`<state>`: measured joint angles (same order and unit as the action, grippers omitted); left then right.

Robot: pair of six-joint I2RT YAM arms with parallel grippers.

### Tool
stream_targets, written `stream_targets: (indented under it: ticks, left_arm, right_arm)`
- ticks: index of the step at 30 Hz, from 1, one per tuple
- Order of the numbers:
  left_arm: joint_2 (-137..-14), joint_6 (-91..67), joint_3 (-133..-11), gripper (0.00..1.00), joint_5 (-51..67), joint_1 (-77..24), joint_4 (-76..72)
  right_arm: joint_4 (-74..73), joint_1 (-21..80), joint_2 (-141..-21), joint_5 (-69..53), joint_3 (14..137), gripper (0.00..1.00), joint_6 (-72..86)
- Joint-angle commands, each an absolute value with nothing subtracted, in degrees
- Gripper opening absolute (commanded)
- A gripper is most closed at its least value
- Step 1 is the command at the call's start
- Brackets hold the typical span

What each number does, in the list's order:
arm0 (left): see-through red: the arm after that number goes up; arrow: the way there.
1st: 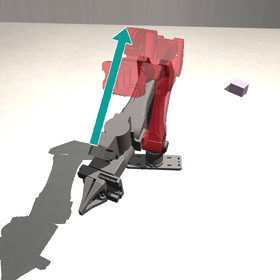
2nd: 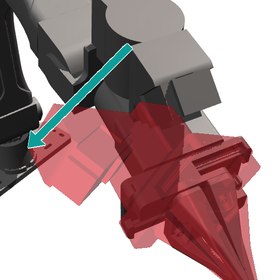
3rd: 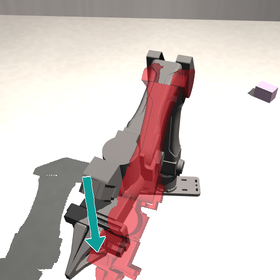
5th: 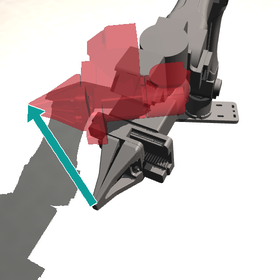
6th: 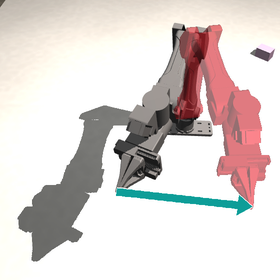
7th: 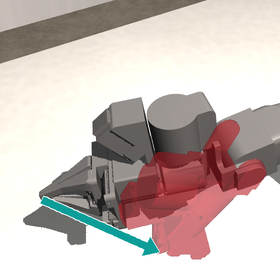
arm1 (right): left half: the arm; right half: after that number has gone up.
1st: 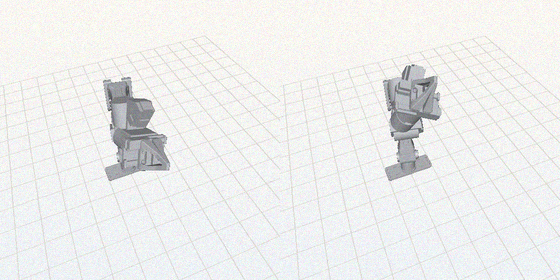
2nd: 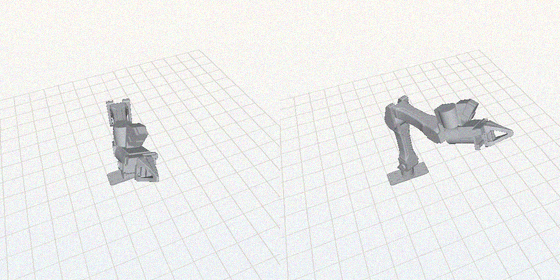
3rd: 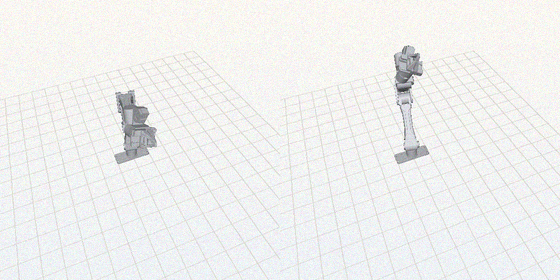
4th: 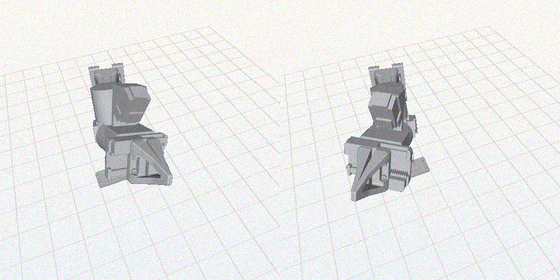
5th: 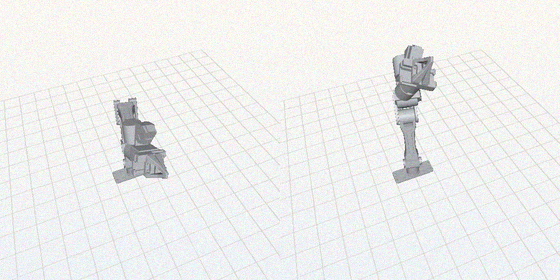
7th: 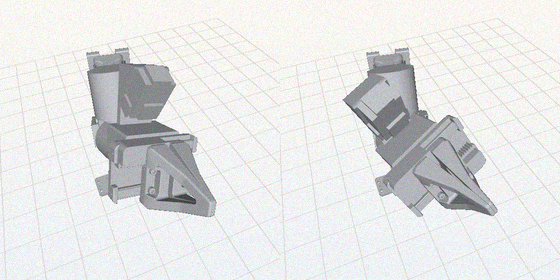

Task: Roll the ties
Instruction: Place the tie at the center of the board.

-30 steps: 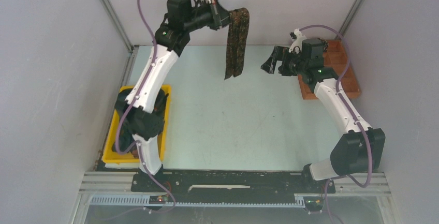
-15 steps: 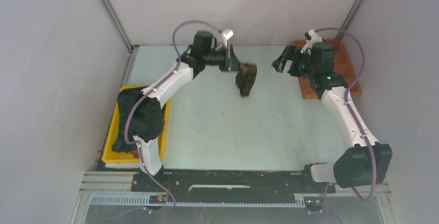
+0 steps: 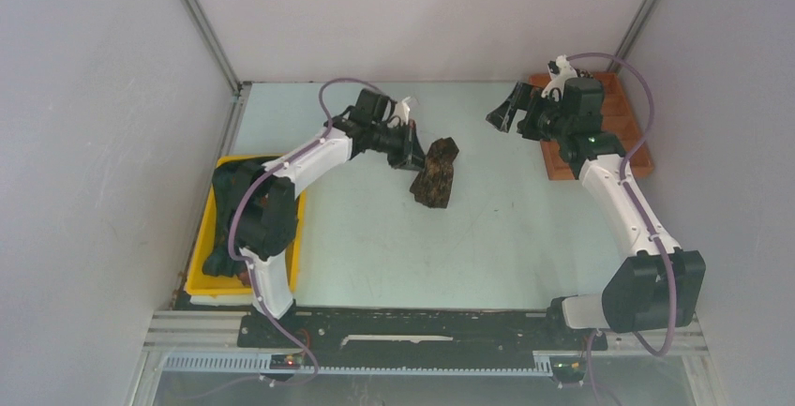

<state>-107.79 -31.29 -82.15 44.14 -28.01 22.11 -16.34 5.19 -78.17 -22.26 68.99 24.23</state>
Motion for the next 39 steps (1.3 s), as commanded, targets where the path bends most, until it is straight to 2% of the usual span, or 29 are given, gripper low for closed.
stream_targets:
  ticks: [1, 4, 8, 13, 14, 16, 21, 24, 29, 39]
  left_arm:
    - [-109.5, -30.7, -94.9, 0.01, 45.3, -25.6, 23.4]
    - [-114.4, -29.8, -103.3, 0.01, 46.1, -23.6, 26.1]
    - [-119.9, -23.9, -112.5, 0.07, 48.2, -21.4, 32.3]
    - [-121.4, -22.5, -110.6, 0.13, 43.5, -16.5, 34.4]
    - [-120.8, -24.0, -108.7, 0.20, 41.7, -15.3, 33.1]
    - [-119.4, -28.0, -104.4, 0.26, 39.7, -12.8, 29.8]
    - [-113.9, -30.5, -97.4, 0.64, 33.8, -11.6, 27.8]
    - [-110.2, -29.6, -96.6, 0.76, 29.7, -11.8, 32.1]
    - [-101.6, -25.9, -92.5, 0.78, 19.4, -13.6, 38.2]
    - [-79.2, -28.5, -67.5, 0.77, 3.5, -25.1, 35.4]
  right_arm:
    - [-13.2, 5.5, -78.6, -24.2, 69.1, 1.00, 24.8]
    - [-12.9, 5.5, -78.9, -24.7, 69.1, 1.00, 24.7]
    - [-12.8, 5.5, -79.1, -25.2, 69.1, 1.00, 24.7]
    - [-12.1, 5.6, -79.9, -26.7, 69.1, 1.00, 25.1]
    - [-12.0, 5.6, -80.2, -27.2, 69.1, 1.00, 25.2]
    - [-11.7, 5.7, -80.7, -27.9, 69.1, 1.00, 25.5]
    - [-14.0, 6.2, -82.8, -28.7, 71.0, 1.00, 24.8]
    - [-15.4, 6.9, -84.6, -29.3, 72.3, 0.99, 24.1]
    - [-16.9, 8.6, -86.7, -28.8, 73.6, 0.98, 23.0]
    - [-19.6, 11.9, -91.6, -28.5, 76.3, 0.94, 21.1]
